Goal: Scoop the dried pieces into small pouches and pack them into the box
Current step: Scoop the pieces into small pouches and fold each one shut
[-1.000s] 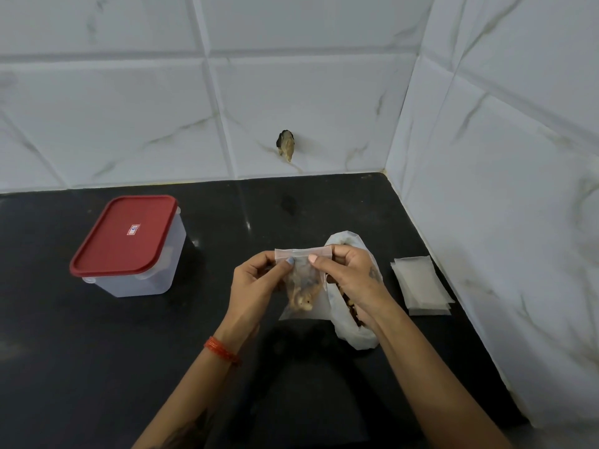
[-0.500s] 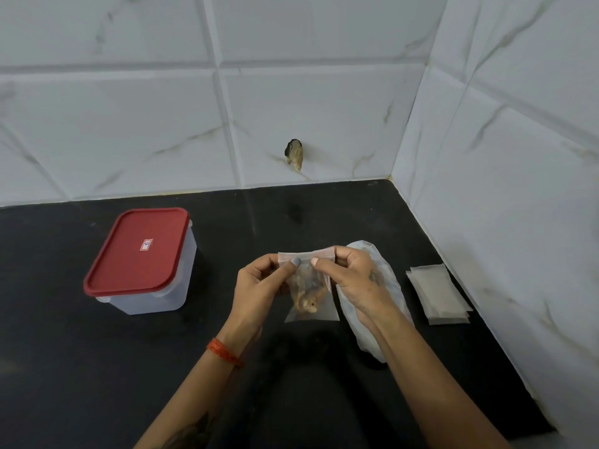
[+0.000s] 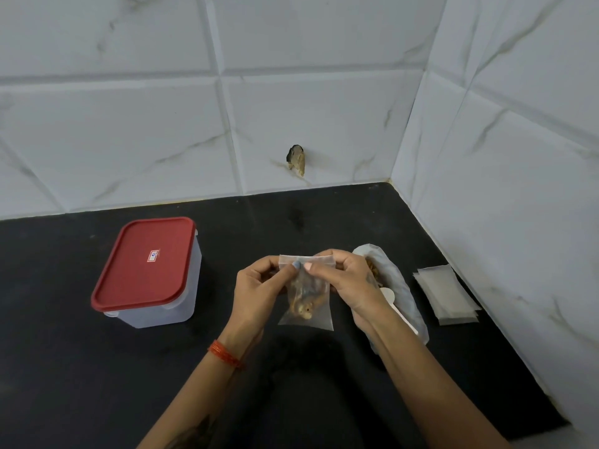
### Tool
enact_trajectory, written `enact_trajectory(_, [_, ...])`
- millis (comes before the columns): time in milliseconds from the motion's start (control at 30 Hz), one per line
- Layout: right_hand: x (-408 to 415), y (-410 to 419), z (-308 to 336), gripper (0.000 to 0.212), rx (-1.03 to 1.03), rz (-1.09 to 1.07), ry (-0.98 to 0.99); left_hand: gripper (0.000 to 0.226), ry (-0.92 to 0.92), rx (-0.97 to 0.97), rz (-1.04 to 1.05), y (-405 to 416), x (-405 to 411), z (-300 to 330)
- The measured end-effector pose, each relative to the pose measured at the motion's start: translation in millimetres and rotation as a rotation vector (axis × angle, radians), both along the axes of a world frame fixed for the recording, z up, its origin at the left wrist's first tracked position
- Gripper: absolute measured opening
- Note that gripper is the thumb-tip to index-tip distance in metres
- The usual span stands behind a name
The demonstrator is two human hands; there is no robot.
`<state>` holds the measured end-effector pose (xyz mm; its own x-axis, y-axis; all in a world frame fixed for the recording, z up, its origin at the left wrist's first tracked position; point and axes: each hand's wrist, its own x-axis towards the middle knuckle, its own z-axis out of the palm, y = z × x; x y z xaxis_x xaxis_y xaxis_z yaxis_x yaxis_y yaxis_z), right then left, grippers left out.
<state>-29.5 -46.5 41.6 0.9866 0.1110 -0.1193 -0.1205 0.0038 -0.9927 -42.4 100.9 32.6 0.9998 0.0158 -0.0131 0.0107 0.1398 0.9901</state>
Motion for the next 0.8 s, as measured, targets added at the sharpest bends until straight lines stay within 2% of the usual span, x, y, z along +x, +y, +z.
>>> enact_trajectory(333, [1.8, -2.6, 0.3, 0.011, 0.008, -0.027, 0.146, 0.013, 0.008, -0.005, 0.050, 3.6, 2.6, -1.0])
enact_trajectory(533, [3.3, 1.6, 2.1, 0.011, 0.018, -0.013, 0.129, 0.015, 0.043, -0.030, 0.091, 4.4, 3.6, -1.5])
enact_trajectory(800, [8.5, -2.3, 1.5, 0.005, 0.078, -0.033, 0.218, 0.017, 0.072, -0.061, 0.098, 10.8, 3.1, -1.9])
